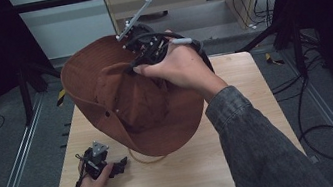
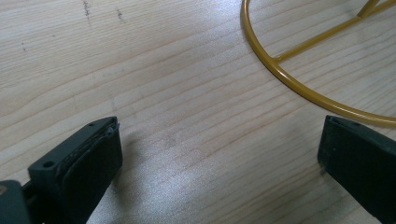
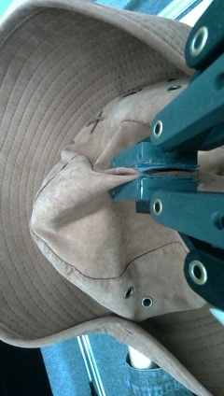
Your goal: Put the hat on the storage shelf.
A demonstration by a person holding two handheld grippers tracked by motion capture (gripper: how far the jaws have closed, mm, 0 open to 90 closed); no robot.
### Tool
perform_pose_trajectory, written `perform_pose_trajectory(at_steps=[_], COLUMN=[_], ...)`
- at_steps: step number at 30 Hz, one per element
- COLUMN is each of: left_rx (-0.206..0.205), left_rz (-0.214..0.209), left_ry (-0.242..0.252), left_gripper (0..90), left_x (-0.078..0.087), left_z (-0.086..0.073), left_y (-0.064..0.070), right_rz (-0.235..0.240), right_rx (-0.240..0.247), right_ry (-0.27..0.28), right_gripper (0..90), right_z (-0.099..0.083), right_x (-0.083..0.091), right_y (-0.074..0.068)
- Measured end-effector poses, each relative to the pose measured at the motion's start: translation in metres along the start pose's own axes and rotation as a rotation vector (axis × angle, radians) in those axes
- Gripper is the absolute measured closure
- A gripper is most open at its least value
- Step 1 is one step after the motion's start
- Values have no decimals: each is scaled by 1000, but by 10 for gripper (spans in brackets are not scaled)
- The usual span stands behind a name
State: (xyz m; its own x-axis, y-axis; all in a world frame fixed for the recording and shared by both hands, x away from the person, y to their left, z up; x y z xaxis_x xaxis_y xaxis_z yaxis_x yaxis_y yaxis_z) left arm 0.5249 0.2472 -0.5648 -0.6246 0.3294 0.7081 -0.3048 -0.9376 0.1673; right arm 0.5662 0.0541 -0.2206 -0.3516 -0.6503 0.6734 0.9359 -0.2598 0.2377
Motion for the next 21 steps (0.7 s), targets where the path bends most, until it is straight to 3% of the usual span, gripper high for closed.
perform_pose_trajectory(at_steps=[21], left_rx=[-4], left_rz=[1], left_ry=[0], left_gripper=[0], left_x=[0], left_z=[0], left_y=[0], right_rz=[-10], right_rx=[5], right_ry=[-7], right_gripper=[869], right_z=[12], right_x=[-1], right_y=[2])
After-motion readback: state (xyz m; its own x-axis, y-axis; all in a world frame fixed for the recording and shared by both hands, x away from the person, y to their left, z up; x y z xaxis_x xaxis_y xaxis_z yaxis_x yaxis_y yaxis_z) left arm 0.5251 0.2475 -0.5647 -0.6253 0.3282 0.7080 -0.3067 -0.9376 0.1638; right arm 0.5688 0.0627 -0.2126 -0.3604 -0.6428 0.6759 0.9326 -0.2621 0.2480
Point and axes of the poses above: each handheld gripper's, and its own axes: x roughly backward along the jaws, z roughly out of its top, y roughly to its right, the point moved 8 cm from there along -x, roughly forward along the jaws, and after that the axes turned 15 degrees about x, right-handed, at the moved point
